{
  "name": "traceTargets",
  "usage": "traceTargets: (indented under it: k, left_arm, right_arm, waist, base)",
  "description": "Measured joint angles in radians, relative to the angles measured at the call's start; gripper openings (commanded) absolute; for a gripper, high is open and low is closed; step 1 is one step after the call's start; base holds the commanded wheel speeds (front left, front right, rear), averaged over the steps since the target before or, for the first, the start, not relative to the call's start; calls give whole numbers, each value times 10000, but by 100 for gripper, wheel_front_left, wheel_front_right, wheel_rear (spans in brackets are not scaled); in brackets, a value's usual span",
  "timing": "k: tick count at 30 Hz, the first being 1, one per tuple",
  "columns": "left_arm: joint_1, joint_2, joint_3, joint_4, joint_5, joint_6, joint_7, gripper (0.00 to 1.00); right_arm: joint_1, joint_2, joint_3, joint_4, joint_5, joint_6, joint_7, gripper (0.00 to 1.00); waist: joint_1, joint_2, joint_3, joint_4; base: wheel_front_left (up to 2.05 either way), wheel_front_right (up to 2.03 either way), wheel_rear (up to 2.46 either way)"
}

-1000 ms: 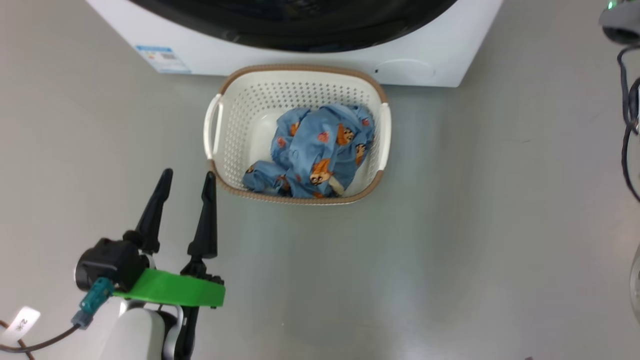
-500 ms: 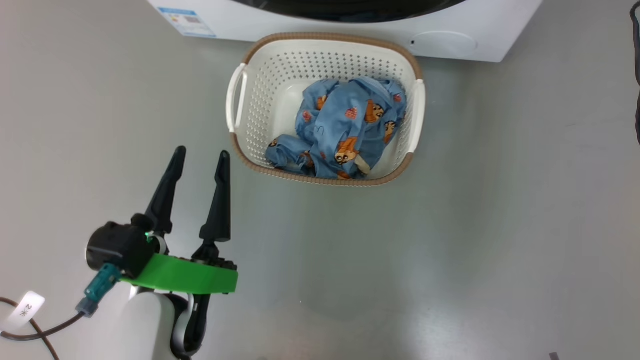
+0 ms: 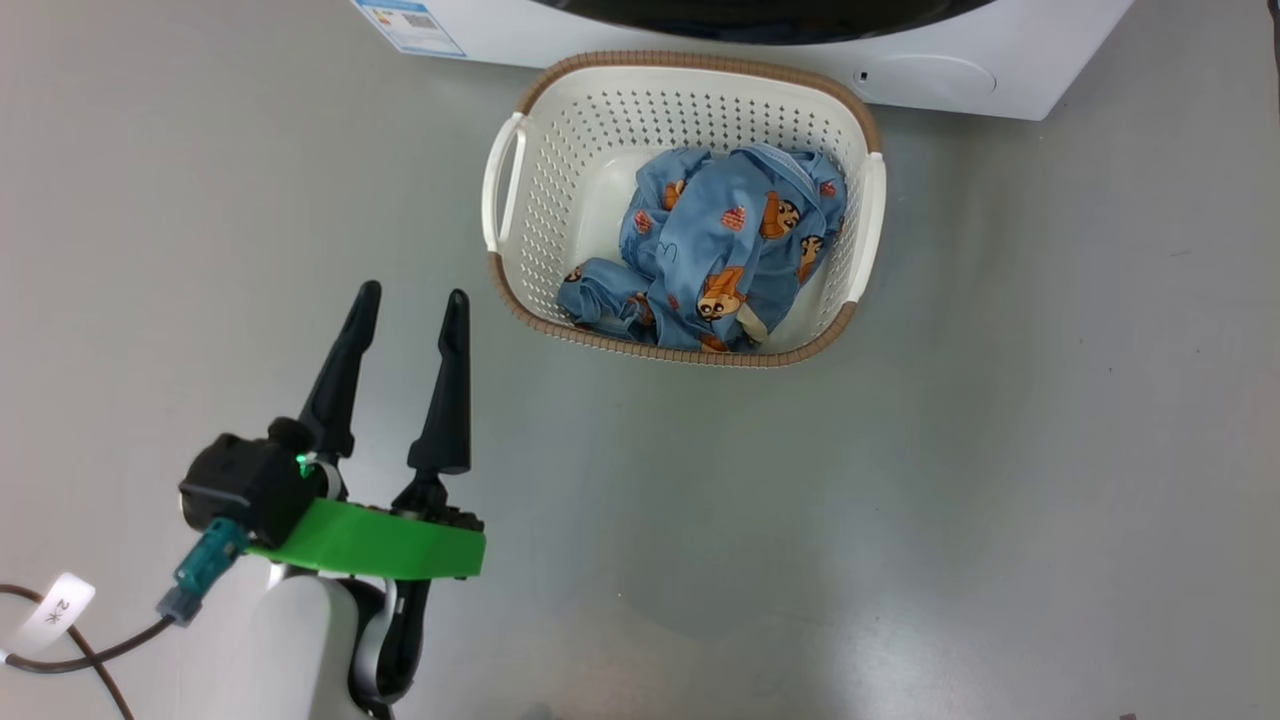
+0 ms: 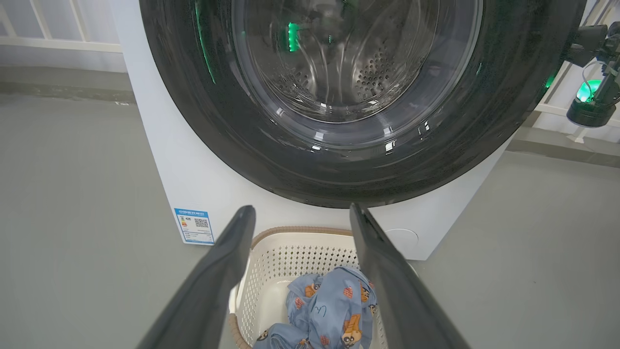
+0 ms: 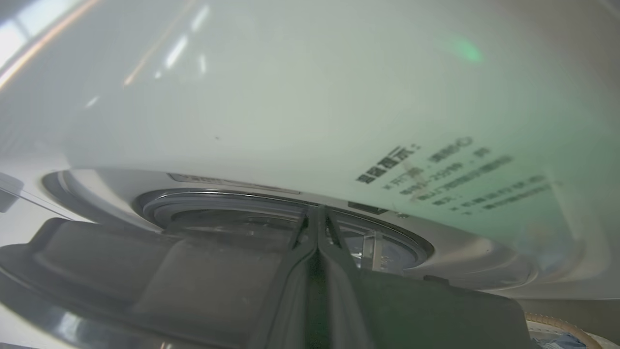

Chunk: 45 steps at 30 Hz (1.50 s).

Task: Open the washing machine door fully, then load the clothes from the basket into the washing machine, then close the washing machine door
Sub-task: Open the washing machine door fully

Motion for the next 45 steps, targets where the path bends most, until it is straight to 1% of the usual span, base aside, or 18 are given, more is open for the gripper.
traceTargets:
  k: [7,9,17,20,21,23,26,36,41,45]
  left_arm:
    - [-1,-2,33,-21,2,13,0,100]
    - [-1,-2,71,-31,2,13,0,100]
    - [1,-2,251,-61,75,13,-2,100]
    - [10,-2,305,-73,130,13,-8,100]
    - [24,-2,314,-73,180,13,-8,100]
    - [39,-2,324,-73,186,13,-8,100]
    - [59,0,349,-71,217,13,-8,100]
    - [438,2,554,-27,453,-8,-8,100]
    - [501,2,621,17,543,-17,-8,100]
    - [728,4,713,96,593,-88,-8,100]
  right_arm:
    - [43,-117,46,-228,21,-31,1089,0]
    - [208,-153,111,-458,84,-82,1521,0]
    - [1352,-134,307,-1634,485,-84,3007,0]
    - [1811,46,343,-1975,639,-84,3450,0]
    - [2122,293,405,-2199,671,-84,3745,0]
    - [2437,568,512,-2412,696,-82,4000,0]
    - [2886,813,637,-2750,713,-82,4393,0]
    - [4037,1122,796,-3885,857,-82,5545,0]
    - [4684,1457,1254,-4466,911,-82,6128,0]
    - [5193,1578,1743,-4890,1248,-82,6303,0]
  waist:
    - [0,0,-31,-43]
    - [0,0,-80,-71]
    - [0,0,-390,-243]
    - [0,0,-524,-338]
    - [0,0,-625,-401]
    - [0,0,-733,-452]
    - [0,0,-902,-521]
    - [0,0,-1445,-629]
    - [0,0,-1729,-659]
    - [0,0,-1972,-680]
  base:
    - [0,0,0]
    - [0,0,0]
    - [0,0,0]
    - [0,0,0]
    - [0,0,0]
    - [0,0,0]
    - [0,0,0]
    - [0,0,0]
    - [0,0,0]
    - [0,0,0]
